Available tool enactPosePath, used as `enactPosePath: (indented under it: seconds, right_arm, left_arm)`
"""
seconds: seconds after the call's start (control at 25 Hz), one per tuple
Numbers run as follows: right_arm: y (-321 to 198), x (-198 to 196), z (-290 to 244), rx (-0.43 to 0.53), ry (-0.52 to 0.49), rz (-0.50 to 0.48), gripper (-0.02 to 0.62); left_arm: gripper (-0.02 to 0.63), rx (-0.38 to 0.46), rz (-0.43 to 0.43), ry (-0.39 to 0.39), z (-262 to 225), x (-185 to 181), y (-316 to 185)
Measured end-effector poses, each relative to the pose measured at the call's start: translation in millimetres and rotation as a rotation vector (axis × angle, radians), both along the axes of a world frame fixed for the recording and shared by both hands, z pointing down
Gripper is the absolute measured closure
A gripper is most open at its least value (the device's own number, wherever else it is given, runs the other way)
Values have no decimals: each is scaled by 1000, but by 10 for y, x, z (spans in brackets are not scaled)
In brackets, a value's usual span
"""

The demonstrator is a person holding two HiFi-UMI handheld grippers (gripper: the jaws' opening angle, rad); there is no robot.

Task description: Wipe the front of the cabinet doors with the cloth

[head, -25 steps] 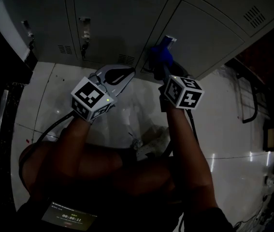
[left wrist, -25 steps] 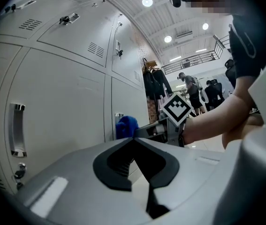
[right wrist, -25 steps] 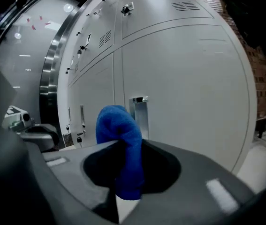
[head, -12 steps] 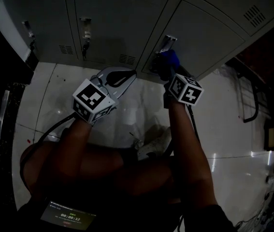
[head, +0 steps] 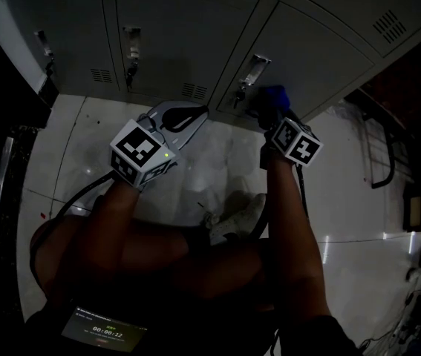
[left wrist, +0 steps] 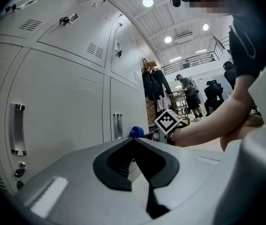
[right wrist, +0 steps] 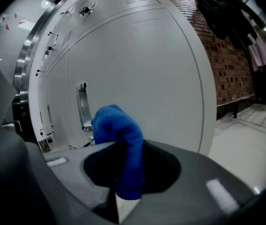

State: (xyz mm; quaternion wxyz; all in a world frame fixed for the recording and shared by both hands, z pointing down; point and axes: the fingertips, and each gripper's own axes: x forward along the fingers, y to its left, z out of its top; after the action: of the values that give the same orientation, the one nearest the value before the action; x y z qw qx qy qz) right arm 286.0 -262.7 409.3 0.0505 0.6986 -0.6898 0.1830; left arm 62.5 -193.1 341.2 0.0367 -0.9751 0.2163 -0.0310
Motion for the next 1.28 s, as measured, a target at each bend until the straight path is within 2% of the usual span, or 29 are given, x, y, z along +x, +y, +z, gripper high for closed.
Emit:
enactPosePath:
  seconds: [0.48,0.8,0.96,1.08,1.16,1.28]
  right_arm:
    - [241,953,60,-52,24,202,515]
    - [351,1296,63,-48,1,267,515]
    - [353,1245,74,-40,-28,273,515]
    - [374,1105,109,-39,-112,295,515]
    - [353,881,74,-32,-148,277,515]
    - [249,340,-41,-19,-130,172,515]
  left_arm:
    - [600,4,7,11,-17,2,5]
    - [601,-2,-4,9,-10,-29,-26]
    - [601,-2,-4,7,3,-23,-38]
    - [601,-4,-8,10,-6,-31,-60]
    - [601,-2,-11,12,-21,-41,-71]
    - [601,-2,-13,12,-21,-48,-72]
